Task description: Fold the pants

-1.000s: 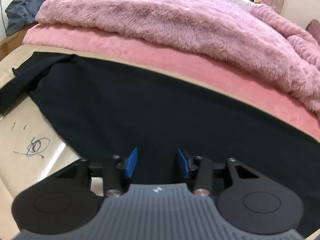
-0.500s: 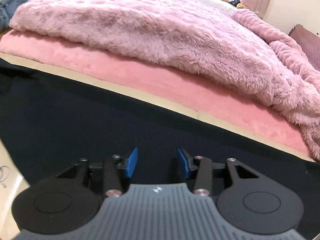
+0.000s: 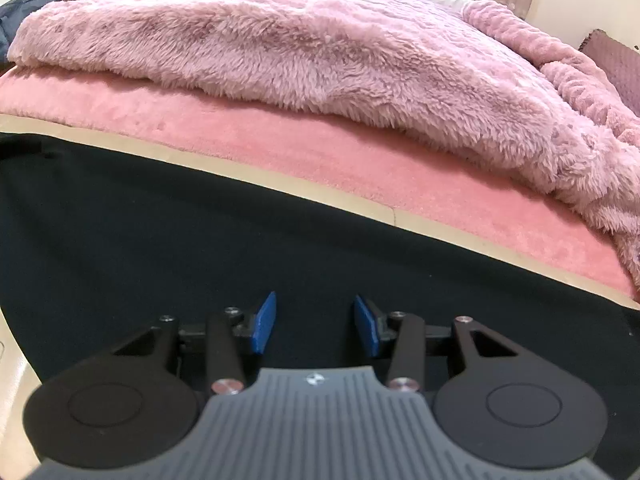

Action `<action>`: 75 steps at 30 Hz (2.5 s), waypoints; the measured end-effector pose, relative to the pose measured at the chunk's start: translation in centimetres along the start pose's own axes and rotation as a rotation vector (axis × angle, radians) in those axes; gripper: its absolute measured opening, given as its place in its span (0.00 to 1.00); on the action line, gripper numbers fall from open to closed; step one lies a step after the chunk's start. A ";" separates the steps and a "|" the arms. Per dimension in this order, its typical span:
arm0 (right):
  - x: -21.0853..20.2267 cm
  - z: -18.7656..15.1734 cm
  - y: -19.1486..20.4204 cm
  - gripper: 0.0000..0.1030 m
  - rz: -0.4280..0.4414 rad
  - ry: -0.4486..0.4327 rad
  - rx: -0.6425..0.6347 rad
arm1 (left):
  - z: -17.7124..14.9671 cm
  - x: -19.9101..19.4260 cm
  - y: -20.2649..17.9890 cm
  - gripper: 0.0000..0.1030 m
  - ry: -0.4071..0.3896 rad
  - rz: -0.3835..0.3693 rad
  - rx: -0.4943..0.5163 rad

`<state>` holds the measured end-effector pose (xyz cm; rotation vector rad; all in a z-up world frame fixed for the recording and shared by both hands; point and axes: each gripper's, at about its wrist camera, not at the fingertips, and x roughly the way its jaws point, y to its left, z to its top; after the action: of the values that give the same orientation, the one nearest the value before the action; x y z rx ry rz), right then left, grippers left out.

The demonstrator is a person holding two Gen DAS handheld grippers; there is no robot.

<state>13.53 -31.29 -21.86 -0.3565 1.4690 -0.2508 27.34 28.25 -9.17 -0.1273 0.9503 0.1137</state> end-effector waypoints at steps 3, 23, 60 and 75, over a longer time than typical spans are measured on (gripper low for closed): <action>-0.4 0.6 0.1 0.23 -0.005 0.006 -0.001 | -1.4 -1.0 -2.8 0.10 0.012 -0.136 0.063; 1.0 0.7 1.1 0.23 -0.011 -0.015 0.000 | -0.8 2.8 0.3 0.10 -0.051 0.020 -0.153; -3.1 -5.2 -2.2 0.45 -0.080 0.020 0.154 | -7.5 1.5 8.6 0.00 0.082 -0.105 -0.674; -5.9 -5.6 -1.6 0.44 -0.092 -0.004 0.115 | -10.7 -0.1 8.5 0.34 0.001 -0.154 -0.869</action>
<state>7.49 -30.97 -16.23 -0.3321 1.4293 -0.4063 17.38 34.91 -15.75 -0.9987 0.8343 0.3796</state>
